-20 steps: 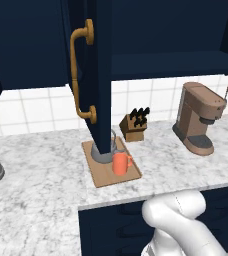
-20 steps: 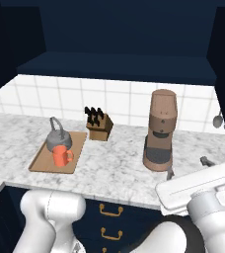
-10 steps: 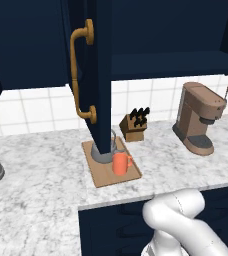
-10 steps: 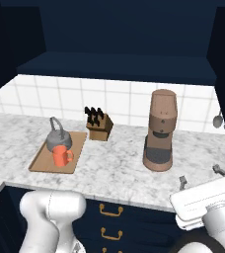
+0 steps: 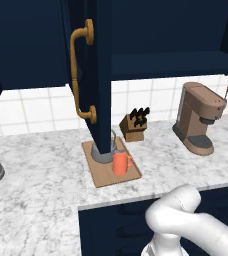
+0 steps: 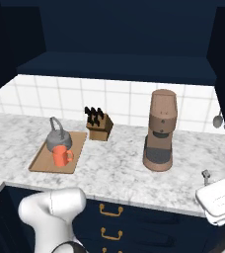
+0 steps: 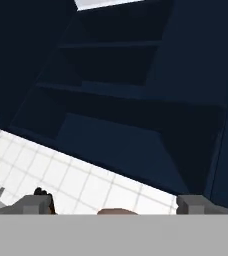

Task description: Pick the kettle from the counter and place it on the tray. Then pick the mug from the cabinet and place it on the tray. Then close the cabinet doors.

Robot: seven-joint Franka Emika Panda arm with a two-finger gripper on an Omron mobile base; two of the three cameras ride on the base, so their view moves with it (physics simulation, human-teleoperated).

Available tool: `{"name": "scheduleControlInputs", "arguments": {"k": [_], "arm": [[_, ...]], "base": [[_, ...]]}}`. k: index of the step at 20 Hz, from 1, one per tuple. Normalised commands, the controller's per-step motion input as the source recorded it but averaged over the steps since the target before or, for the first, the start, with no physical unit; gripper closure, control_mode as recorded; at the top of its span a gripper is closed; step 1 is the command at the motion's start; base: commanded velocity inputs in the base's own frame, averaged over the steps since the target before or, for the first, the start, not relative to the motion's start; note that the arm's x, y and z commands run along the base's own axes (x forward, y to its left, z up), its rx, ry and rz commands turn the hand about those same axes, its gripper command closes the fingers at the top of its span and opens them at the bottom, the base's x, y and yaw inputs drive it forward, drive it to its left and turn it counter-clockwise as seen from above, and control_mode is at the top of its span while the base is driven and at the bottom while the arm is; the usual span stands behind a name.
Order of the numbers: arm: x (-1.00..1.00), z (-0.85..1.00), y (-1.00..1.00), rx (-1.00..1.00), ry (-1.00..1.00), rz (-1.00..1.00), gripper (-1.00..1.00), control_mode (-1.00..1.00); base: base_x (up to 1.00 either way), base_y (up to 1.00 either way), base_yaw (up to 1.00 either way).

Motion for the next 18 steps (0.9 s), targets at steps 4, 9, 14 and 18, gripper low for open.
{"name": "scheduleControlInputs", "arguments": {"k": [4,9,14,18], "arm": [[-0.05,0.42,0.00,-0.06,0.00,0.04,-1.00,-1.00],[-0.10,0.46,0.02,-0.07,-0.05,0.03,-1.00,-1.00],[-0.08,0.24,0.16,-0.10,-0.09,0.05,-1.00,-1.00],[-0.05,-0.48,-0.24,-0.05,0.00,0.06,-1.00,-1.00]], "base": [[0.00,0.00,0.00],[0.00,0.00,0.00],[0.00,0.00,0.00],[0.00,0.00,0.00]]}}
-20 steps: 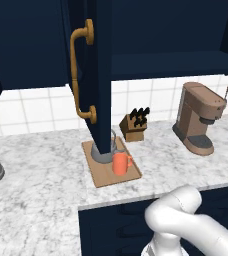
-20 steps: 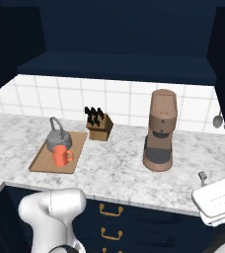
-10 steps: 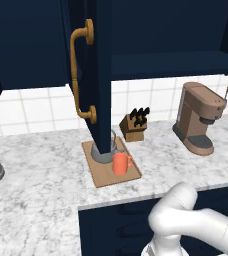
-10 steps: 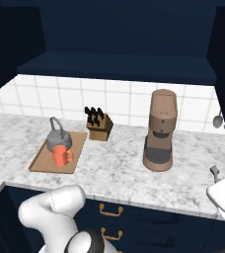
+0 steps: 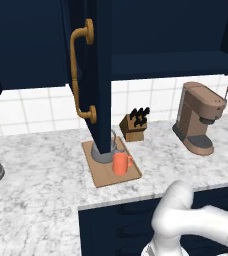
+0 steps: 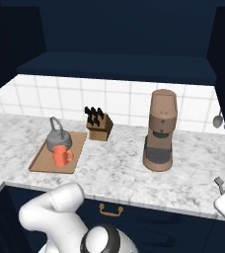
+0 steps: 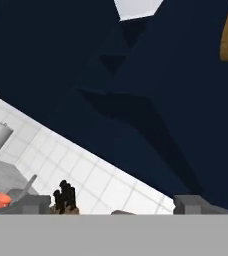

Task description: Pick the kettle from the counter and place it on the tray. Then pick the mug from the cabinet and place it on the tray. Then close the cabinet doors.

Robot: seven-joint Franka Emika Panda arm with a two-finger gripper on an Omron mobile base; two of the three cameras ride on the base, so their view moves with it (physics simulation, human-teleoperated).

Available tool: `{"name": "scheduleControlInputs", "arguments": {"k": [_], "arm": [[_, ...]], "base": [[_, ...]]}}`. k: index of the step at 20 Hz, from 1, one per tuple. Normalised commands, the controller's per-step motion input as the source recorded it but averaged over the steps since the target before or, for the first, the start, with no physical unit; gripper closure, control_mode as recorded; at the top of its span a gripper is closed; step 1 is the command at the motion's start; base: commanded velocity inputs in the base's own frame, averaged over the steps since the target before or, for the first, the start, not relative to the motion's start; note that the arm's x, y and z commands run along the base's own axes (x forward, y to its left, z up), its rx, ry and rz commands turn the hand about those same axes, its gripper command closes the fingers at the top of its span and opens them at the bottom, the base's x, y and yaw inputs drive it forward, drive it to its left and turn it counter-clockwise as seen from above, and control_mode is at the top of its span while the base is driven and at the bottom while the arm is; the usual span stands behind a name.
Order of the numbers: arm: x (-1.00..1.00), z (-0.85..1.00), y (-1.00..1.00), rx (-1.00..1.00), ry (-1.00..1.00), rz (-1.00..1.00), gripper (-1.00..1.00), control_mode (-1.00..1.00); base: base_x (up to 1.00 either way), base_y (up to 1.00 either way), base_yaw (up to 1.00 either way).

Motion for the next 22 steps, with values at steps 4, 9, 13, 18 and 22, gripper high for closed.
{"name": "scheduleControlInputs", "arguments": {"k": [4,9,13,18,22], "arm": [[0.00,0.05,-0.39,0.00,-0.01,0.09,-1.00,-1.00],[0.00,0.47,0.13,-0.01,-0.01,0.12,-1.00,-1.00],[-0.01,0.54,0.50,-0.17,-0.04,0.18,-1.00,-1.00],[-0.18,0.15,0.61,-0.19,-0.15,0.14,-1.00,-1.00],[-0.07,0.02,0.91,-0.20,-0.11,0.07,-1.00,-1.00]], "base": [[0.00,0.00,0.00],[0.00,0.00,0.00],[0.00,0.00,0.00],[0.00,0.00,0.00],[0.00,0.00,0.00]]}}
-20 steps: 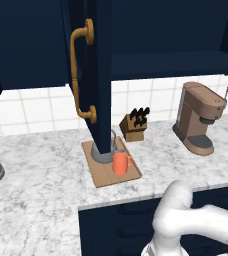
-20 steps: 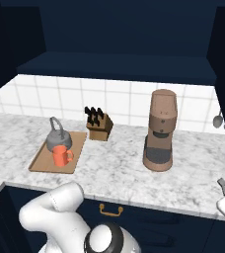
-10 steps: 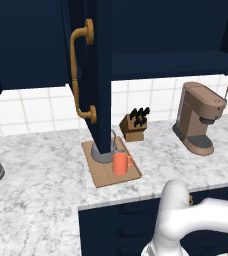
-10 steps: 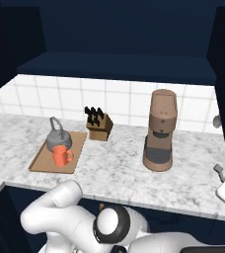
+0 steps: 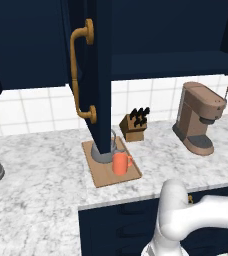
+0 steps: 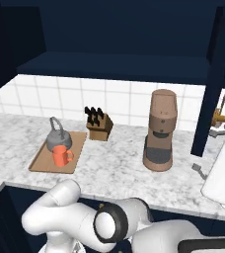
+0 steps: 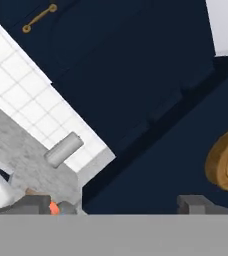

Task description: Pick the kettle from the counter and place it on the tray. Then pick the mug from the cabinet and place it on the tray. Then close the cabinet doors.

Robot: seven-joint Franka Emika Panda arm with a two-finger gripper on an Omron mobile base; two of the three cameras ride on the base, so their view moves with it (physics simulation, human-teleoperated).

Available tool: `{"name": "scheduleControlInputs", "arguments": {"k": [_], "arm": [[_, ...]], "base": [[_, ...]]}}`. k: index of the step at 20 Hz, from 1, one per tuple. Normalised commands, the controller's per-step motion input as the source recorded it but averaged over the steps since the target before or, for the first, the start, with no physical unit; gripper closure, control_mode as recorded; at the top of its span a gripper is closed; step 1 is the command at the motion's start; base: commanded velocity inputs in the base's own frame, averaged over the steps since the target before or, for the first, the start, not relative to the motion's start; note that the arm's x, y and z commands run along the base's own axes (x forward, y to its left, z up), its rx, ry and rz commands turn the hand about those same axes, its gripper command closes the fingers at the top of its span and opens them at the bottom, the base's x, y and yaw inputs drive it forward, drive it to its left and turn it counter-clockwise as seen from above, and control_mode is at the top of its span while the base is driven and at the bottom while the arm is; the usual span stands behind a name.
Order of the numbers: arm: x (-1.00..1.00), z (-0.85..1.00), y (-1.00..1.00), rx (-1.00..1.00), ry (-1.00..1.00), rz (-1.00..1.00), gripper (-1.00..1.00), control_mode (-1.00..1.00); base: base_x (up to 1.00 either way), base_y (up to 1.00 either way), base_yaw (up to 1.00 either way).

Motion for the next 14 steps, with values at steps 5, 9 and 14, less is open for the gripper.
{"name": "scheduleControlInputs", "arguments": {"k": [5,9,14], "arm": [[0.05,0.29,0.94,-0.23,-0.03,0.01,-1.00,-1.00],[0.27,0.25,0.79,-0.23,-0.06,0.00,-1.00,-1.00],[0.46,0.11,0.68,-0.16,-0.07,0.00,-1.00,-1.00]], "base": [[0.00,0.00,0.00],[0.00,0.00,0.00],[0.00,0.00,0.00]]}}
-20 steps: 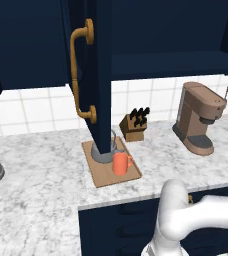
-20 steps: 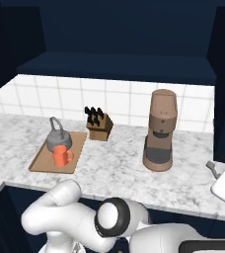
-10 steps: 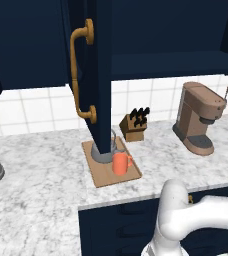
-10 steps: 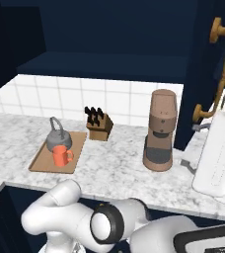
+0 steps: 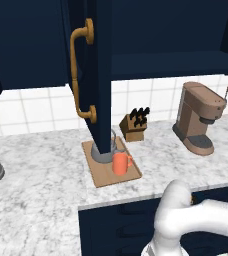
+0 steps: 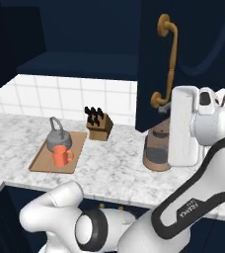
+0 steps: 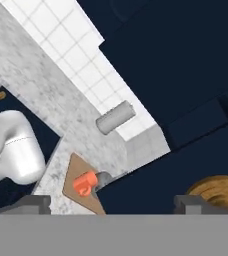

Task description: Pick the kettle from the counter and place it on the tray. Then pick the mug from the cabinet and place it on the tray. Then close the cabinet doors.

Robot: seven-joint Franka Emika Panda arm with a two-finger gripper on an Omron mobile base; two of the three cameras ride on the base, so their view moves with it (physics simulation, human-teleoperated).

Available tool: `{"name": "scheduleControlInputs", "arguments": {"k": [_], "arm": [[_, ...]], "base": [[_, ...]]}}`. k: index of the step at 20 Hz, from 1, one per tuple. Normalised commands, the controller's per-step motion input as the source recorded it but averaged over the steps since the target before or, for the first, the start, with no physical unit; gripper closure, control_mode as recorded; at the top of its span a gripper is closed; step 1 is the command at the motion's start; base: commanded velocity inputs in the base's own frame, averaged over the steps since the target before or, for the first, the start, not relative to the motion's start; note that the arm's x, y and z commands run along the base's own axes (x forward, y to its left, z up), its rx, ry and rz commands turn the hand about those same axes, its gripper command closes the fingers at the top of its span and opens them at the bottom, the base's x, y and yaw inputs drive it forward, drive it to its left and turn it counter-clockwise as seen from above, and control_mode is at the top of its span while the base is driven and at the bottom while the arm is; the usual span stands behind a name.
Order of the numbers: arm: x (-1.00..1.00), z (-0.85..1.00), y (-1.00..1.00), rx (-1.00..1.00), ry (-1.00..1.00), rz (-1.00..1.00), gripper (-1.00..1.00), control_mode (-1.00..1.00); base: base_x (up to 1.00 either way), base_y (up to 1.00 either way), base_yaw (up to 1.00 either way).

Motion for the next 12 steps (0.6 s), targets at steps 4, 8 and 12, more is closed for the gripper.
{"name": "scheduleControlInputs", "arguments": {"k": [4,8,12], "arm": [[0.54,0.08,0.61,-0.14,-0.04,0.00,-1.00,-1.00],[0.68,0.00,0.57,-0.13,-0.01,0.00,-1.00,-1.00],[0.84,0.00,0.46,-0.12,0.00,-0.01,-1.00,-1.00]], "base": [[0.00,0.00,0.00],[0.00,0.00,0.00],[0.00,0.00,0.00]]}}
